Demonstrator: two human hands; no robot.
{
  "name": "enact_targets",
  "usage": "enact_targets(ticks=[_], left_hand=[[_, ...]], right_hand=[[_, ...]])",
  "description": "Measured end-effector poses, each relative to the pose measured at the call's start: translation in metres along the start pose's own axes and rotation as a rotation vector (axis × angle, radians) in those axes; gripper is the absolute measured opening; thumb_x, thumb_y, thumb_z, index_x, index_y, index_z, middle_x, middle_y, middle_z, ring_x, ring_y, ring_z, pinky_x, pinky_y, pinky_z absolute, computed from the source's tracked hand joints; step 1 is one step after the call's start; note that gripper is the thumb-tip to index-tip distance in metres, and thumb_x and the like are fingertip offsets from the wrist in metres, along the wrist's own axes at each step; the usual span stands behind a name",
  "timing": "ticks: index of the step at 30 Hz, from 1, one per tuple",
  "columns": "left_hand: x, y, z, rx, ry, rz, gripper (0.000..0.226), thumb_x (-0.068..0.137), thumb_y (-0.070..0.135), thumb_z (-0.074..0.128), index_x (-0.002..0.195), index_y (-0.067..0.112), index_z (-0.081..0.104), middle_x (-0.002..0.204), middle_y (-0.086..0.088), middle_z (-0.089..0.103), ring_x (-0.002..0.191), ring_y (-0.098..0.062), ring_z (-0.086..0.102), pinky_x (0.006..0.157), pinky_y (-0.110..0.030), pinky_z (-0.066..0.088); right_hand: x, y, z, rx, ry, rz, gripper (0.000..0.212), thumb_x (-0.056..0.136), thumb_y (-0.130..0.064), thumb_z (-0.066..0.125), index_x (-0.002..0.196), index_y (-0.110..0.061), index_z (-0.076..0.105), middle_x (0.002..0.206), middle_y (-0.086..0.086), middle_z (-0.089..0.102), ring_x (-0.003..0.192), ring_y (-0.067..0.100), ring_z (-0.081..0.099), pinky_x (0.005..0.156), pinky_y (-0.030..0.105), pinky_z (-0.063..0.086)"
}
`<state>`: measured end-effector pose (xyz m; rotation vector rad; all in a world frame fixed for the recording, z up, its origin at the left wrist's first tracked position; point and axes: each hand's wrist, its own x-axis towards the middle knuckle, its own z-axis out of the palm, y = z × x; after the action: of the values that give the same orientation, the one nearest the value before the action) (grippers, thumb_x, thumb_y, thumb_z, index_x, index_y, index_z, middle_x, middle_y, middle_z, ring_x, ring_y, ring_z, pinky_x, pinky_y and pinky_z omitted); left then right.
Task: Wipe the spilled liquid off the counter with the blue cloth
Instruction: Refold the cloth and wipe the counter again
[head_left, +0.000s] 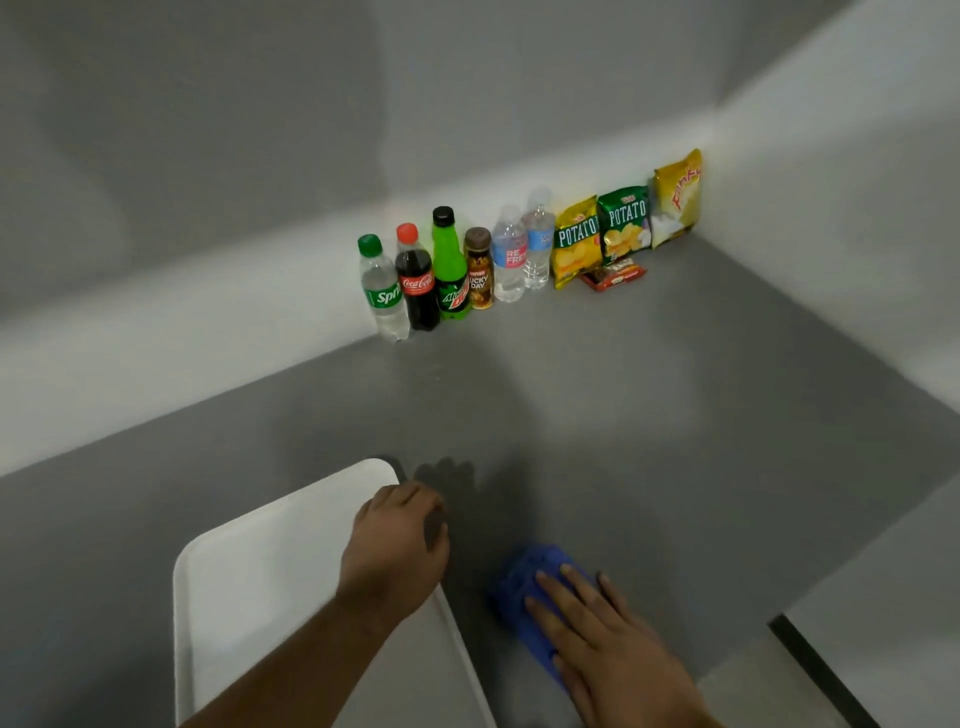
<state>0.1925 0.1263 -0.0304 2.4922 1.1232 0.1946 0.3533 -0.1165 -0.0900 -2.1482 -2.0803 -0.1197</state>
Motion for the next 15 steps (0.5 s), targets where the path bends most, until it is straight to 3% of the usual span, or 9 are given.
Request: enact_targets(ticks=[2, 4, 7, 9, 12, 15], left_hand=[[0.020, -0.014, -0.003, -0.012, 0.022, -0.031, 0.019, 0.092, 0.030, 0.061, 0.110, 0.030, 0.064, 0.118, 0.006, 0.065, 0.109, -0.018, 0.057, 0.099, -0.032, 0.045], [0.041, -0.027, -0.006, -0.055, 0.043, -0.051, 0.020, 0.091, 0.023, 0.061, 0.110, 0.028, 0.065, 0.121, 0.004, 0.064, 0.111, -0.020, 0.058, 0.098, -0.034, 0.047], [0.074, -0.043, -0.009, -0.117, 0.056, -0.071, 0.025, 0.090, 0.012, 0.060, 0.113, 0.020, 0.067, 0.122, -0.002, 0.064, 0.113, -0.025, 0.059, 0.098, -0.038, 0.049], [0.097, -0.052, -0.010, -0.127, 0.070, -0.092, 0.027, 0.091, 0.010, 0.060, 0.116, 0.016, 0.067, 0.123, -0.005, 0.064, 0.114, -0.027, 0.059, 0.099, -0.039, 0.049], [0.130, -0.065, -0.010, -0.128, 0.074, -0.115, 0.023, 0.092, 0.012, 0.058, 0.113, 0.015, 0.067, 0.119, -0.007, 0.065, 0.111, -0.030, 0.060, 0.095, -0.040, 0.050], [0.156, -0.076, -0.006, -0.135, 0.068, -0.094, 0.029, 0.093, 0.015, 0.057, 0.120, 0.018, 0.064, 0.122, -0.007, 0.064, 0.113, -0.029, 0.059, 0.094, -0.042, 0.050]], right_hand=[[0.030, -0.010, 0.007, 0.018, -0.034, 0.023, 0.052, 0.108, -0.042, 0.025, 0.134, -0.028, 0.069, 0.146, -0.001, 0.060, 0.147, 0.025, 0.036, 0.110, 0.042, 0.033], [0.066, -0.020, 0.011, 0.067, -0.075, 0.065, 0.046, 0.099, -0.044, 0.043, 0.135, -0.030, 0.069, 0.147, -0.002, 0.059, 0.142, 0.023, 0.050, 0.115, 0.041, 0.025], [0.127, -0.024, 0.015, 0.126, -0.126, 0.172, 0.055, 0.090, -0.046, 0.046, 0.141, -0.033, 0.063, 0.154, -0.005, 0.052, 0.141, 0.020, 0.052, 0.118, 0.046, 0.035], [0.169, -0.022, 0.022, 0.169, -0.172, 0.234, 0.058, 0.096, -0.044, 0.036, 0.150, -0.033, 0.052, 0.162, -0.006, 0.041, 0.150, 0.021, 0.038, 0.120, 0.052, 0.035], [0.231, -0.010, 0.042, 0.283, -0.231, 0.265, 0.065, 0.101, -0.044, 0.012, 0.164, -0.032, 0.015, 0.174, -0.006, 0.002, 0.160, 0.020, -0.006, 0.127, 0.052, -0.002], [0.282, 0.006, 0.054, 0.285, -0.208, 0.287, 0.060, 0.105, -0.041, 0.019, 0.163, -0.033, 0.009, 0.174, -0.006, -0.003, 0.159, 0.019, -0.013, 0.124, 0.049, -0.012]])
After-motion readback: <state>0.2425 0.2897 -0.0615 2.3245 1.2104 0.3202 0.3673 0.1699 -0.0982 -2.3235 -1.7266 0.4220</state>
